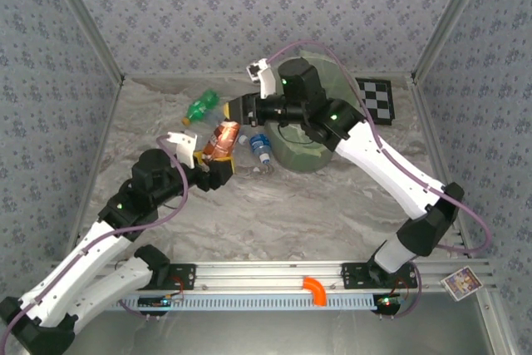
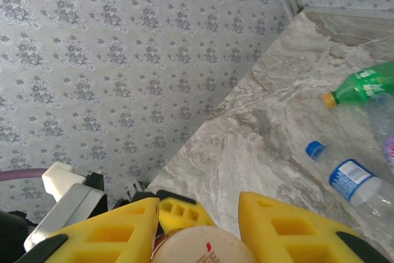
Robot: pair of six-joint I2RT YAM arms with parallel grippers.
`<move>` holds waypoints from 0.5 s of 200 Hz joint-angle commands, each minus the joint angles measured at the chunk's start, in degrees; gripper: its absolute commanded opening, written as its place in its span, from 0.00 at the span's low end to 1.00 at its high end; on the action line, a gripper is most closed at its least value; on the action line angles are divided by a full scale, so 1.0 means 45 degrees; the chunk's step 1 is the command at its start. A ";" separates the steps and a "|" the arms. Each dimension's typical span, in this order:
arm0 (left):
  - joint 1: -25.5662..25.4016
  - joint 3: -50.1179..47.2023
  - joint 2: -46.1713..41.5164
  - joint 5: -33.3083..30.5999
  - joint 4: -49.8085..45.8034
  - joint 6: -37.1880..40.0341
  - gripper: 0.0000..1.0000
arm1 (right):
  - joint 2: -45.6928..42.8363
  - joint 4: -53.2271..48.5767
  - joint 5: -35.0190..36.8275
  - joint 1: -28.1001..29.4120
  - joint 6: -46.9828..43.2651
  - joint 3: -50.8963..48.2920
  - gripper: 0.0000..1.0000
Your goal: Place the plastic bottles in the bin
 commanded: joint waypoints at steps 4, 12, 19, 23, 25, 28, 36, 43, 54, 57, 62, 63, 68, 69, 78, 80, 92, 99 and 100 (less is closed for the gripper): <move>0.0007 0.0802 0.0001 -0.0294 0.0051 -0.0206 0.99 | -0.1730 -0.0147 0.0601 -0.0840 -0.0148 -0.0449 0.26; -0.0002 0.0801 -0.0014 -0.0382 0.0123 -0.0301 1.00 | -0.2199 -0.0091 0.0858 -0.1209 -0.0160 -0.0687 0.26; 0.0011 0.0787 -0.0023 -0.0475 0.0164 -0.0380 1.00 | -0.2619 -0.0026 0.1157 -0.1545 -0.0153 -0.0912 0.25; 0.0009 0.0771 -0.0023 -0.0494 0.0200 -0.0426 1.00 | -0.2871 0.0016 0.1296 -0.1772 -0.0120 -0.1044 0.24; 0.0007 0.0753 -0.0030 -0.0518 0.0229 -0.0451 1.00 | -0.2996 0.0032 0.1365 -0.1865 -0.0117 -0.1116 0.24; -0.0005 0.0716 -0.0062 -0.0525 0.0263 -0.0494 1.00 | -0.3174 0.0069 0.1421 -0.2055 -0.0103 -0.1204 0.24; -0.0007 0.0634 -0.0084 -0.0584 0.0354 -0.0588 1.00 | -0.3606 0.0133 0.1620 -0.2595 -0.0070 -0.1442 0.24; -0.0005 0.0557 -0.0108 -0.0678 0.0399 -0.0673 1.00 | -0.3928 0.0106 0.1908 -0.3033 -0.0063 -0.1576 0.23; -0.0003 0.0440 -0.0096 -0.0882 0.0387 -0.0760 1.00 | -0.4357 0.0009 0.2557 -0.3607 -0.0305 -0.1692 0.23; -0.0007 0.0418 -0.0109 -0.0940 0.0382 -0.0779 1.00 | -0.4445 -0.0009 0.2759 -0.3715 -0.0393 -0.1710 0.23; -0.0002 0.0369 -0.0110 -0.0997 0.0364 -0.0813 1.00 | -0.4560 -0.0097 0.3149 -0.3896 -0.0618 -0.1732 0.23; -0.0005 0.0353 -0.0111 -0.1006 0.0373 -0.0818 1.00 | -0.4580 -0.0105 0.3223 -0.3937 -0.0660 -0.1732 0.23; -0.0007 0.0323 -0.0126 -0.1019 0.0364 -0.0823 1.00 | -0.4661 -0.0193 0.3580 -0.4097 -0.0793 -0.1732 0.23; -0.0007 0.0320 -0.0128 -0.1027 0.0363 -0.0833 1.00 | -0.4670 -0.0202 0.3653 -0.4126 -0.0815 -0.1732 0.23; 0.0005 0.0247 -0.0187 -0.1051 0.0362 -0.0896 1.00 | -0.4707 -0.0237 0.3997 -0.4430 -0.1123 -0.1736 0.23; -0.0004 0.0241 -0.0203 -0.1053 0.0353 -0.0915 1.00 | -0.4700 -0.0222 0.4048 -0.4487 -0.1163 -0.1733 0.23; -0.0007 0.0178 -0.0332 -0.1128 0.0328 -0.0960 1.00 | -0.4493 -0.0219 0.4447 -0.4763 -0.1510 -0.1658 0.23; 0.0001 0.0117 -0.0410 -0.1169 0.0295 -0.0980 1.00 | -0.4286 -0.0227 0.4700 -0.4842 -0.1675 -0.1565 0.23; 0.0007 0.0110 -0.0427 -0.1180 0.0289 -0.0989 1.00 | -0.4248 -0.0218 0.4760 -0.4860 -0.1696 -0.1551 0.23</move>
